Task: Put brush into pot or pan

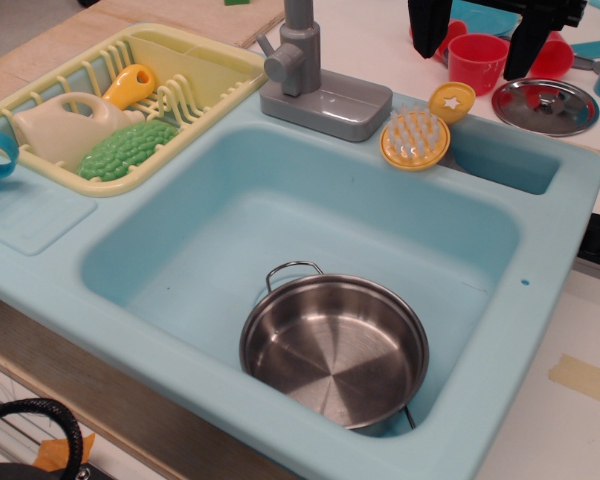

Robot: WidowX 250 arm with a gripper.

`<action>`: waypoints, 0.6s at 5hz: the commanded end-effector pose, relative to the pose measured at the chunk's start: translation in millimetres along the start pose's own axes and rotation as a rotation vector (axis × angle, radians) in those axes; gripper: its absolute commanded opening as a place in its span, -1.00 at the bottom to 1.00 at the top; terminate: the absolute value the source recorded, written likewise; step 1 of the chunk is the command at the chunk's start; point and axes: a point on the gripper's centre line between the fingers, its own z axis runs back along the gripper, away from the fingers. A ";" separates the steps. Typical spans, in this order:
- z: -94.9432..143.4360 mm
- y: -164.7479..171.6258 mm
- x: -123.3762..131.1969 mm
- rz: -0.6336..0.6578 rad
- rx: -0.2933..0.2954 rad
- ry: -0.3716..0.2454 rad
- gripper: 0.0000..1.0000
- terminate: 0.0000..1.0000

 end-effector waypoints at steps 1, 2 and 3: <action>0.0 0.0 0.0 0.000 0.000 0.000 1.00 -1.00; -1.5 0.8 -5.6 0.039 0.026 0.042 1.00 -1.00; -3.3 0.5 -7.9 0.055 0.040 0.052 1.00 -1.00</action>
